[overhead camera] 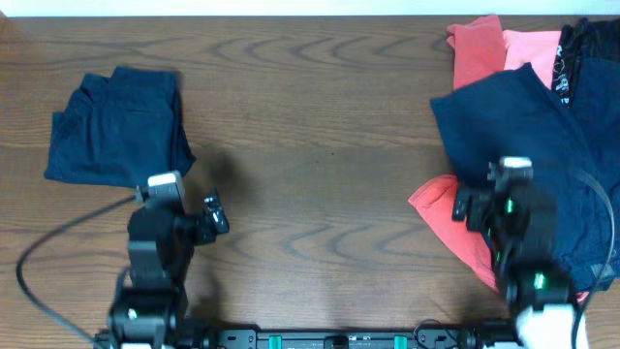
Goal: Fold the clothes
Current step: 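Reach the right gripper to the navy pants on the right pile and grasp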
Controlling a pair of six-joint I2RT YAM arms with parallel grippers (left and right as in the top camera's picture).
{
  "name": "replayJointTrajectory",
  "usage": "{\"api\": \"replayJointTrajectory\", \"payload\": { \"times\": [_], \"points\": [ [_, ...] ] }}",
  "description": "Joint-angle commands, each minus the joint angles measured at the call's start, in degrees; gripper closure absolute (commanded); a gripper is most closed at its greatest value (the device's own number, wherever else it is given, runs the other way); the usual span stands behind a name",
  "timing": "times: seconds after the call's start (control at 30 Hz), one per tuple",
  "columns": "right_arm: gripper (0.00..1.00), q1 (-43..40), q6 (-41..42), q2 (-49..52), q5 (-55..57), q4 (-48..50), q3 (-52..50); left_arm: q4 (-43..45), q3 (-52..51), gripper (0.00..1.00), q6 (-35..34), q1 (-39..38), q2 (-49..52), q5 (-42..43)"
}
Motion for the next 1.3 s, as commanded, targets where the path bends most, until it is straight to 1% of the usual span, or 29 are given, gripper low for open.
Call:
{"api": "replayJointTrajectory", "payload": {
  "times": [0.0,0.07,0.13,0.23,0.27,0.3,0.33,0.43,0.47,0.57,0.63,0.7,0.73,0.83,1.0,1.13,1.2,1.27],
  "points": [
    [0.01,-1.49,0.81,13.29,-0.79,-6.4,11.19,-5.53,8.26,0.02,0.48,0.28,8.04,1.11],
    [0.01,-1.53,0.81,20.87,-0.79,-10.67,17.33,-9.84,12.48,0.02,0.48,0.28,12.98,1.11],
    [0.01,-1.53,1.29,26.84,-2.29,-11.82,21.46,-12.9,15.63,0.02,0.48,0.28,17.25,1.09],
    [0.02,-1.53,1.27,33.46,-4.66,-10.99,23.63,-13.16,16.59,0.02,0.46,0.28,21.14,1.11],
    [0.1,-1.53,1.27,35.36,-4.61,-10.38,23.61,-13.11,16.59,0.02,0.46,0.28,22.27,1.11],
    [0.2,-1.53,1.27,37.07,-3.91,-10.03,23.58,-13.0,16.59,0.02,0.46,0.28,23.15,1.11],
    [0.25,-1.53,1.27,38.77,-2.86,-9.6,23.52,-13.0,16.59,0.02,0.46,0.28,23.96,1.11],
    [0.37,-1.51,1.29,45.03,-0.31,-6.67,23.5,-13.0,16.59,0.02,0.46,0.28,25.97,1.11],
    [0.38,-1.53,1.29,46.42,-0.33,-5.86,23.5,-12.98,16.59,0.02,0.46,0.28,26.27,1.11],
    [0.49,-1.53,1.31,50.25,-0.31,-3.43,23.5,-12.63,16.59,0.02,0.46,0.28,26.75,1.11],
    [0.54,-1.53,1.31,52.19,-0.31,-1.77,23.5,-12.41,16.59,0.02,0.44,0.28,26.8,1.09],
    [0.63,-1.53,1.31,53.59,-0.15,-0.39,23.5,-12.33,16.59,0.02,0.44,0.28,26.8,1.11],
    [0.71,-1.53,1.31,54.12,0.0,0.07,23.5,-12.33,16.59,0.02,0.44,0.28,26.8,1.11],
    [0.99,-1.53,1.33,54.51,0.09,0.5,23.52,-12.33,16.59,0.02,0.44,0.28,26.8,1.11],
    [0.99,-1.53,1.49,51.04,0.79,-1.16,25.77,-12.31,16.59,0.02,0.44,0.28,26.8,1.11],
    [0.99,-1.49,1.49,44.96,0.74,-5.2,31.04,-12.17,16.59,0.02,0.44,0.28,26.8,1.11],
    [0.99,-0.96,1.46,42.38,-1.62,-7.67,33.55,-12.13,16.59,0.02,0.46,0.28,26.8,1.11],
    [0.99,0.28,1.49,40.11,-7.37,-9.7,35.74,-12.11,16.59,0.02,0.44,0.28,26.8,1.11]
  ]
}}
